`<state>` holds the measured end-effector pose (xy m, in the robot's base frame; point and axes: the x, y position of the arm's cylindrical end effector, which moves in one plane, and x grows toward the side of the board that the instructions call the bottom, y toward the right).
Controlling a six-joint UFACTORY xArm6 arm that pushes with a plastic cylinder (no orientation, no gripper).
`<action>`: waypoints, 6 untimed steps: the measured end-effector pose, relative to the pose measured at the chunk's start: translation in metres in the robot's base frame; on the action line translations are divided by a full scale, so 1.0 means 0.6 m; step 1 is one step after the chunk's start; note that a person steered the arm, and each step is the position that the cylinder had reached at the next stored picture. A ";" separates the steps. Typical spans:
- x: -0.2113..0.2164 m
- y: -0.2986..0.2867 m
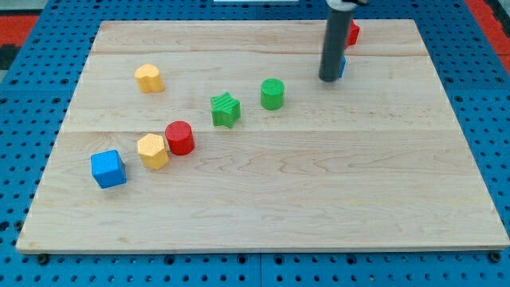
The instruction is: Separate the green blocks
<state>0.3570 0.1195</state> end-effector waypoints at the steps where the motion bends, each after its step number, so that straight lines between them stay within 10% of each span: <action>1: 0.063 -0.047; 6: 0.039 -0.172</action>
<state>0.3805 0.0162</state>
